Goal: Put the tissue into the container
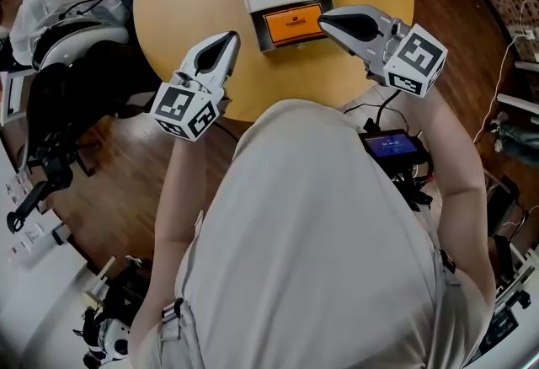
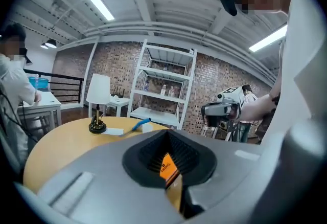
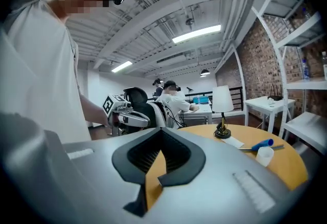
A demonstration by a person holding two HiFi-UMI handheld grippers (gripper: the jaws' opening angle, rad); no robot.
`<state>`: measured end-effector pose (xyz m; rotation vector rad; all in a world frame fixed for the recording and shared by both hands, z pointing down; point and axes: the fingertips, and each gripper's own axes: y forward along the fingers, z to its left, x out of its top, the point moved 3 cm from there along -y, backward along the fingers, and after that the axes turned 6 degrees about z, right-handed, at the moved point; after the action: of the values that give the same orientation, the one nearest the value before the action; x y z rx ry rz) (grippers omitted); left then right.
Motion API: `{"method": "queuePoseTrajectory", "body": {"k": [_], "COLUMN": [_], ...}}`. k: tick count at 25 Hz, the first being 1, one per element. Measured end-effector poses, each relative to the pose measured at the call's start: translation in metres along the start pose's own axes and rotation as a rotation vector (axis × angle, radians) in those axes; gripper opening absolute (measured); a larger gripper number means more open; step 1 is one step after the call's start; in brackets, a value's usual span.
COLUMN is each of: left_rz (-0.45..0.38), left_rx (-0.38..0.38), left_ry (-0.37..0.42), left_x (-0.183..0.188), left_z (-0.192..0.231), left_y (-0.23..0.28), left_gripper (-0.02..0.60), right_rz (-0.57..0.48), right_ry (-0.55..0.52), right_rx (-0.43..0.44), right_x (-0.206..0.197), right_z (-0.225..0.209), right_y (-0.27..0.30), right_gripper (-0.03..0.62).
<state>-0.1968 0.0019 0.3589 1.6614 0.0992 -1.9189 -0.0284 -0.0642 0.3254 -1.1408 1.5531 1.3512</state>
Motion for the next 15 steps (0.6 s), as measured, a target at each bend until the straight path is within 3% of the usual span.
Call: {"method": "queuePoseTrajectory", "body": {"k": [6,15], "left_rz": [-0.046,-0.039], "left_rx": [0.006,-0.031], "left_ry": [-0.028,-0.037], "left_x": [0.003,-0.016], "left_z": [0.0,0.019], "left_y": [-0.016,0.003], "left_gripper": [0.0,0.0], "right_rz": [0.024,0.065], "right_ry": [-0.027,-0.008], "right_rx": [0.037,0.018], "right_x": [0.015,-0.014], "right_z": [0.008,-0.007], "right_y": [0.014,0.036], "right_gripper": [0.0,0.0]}}
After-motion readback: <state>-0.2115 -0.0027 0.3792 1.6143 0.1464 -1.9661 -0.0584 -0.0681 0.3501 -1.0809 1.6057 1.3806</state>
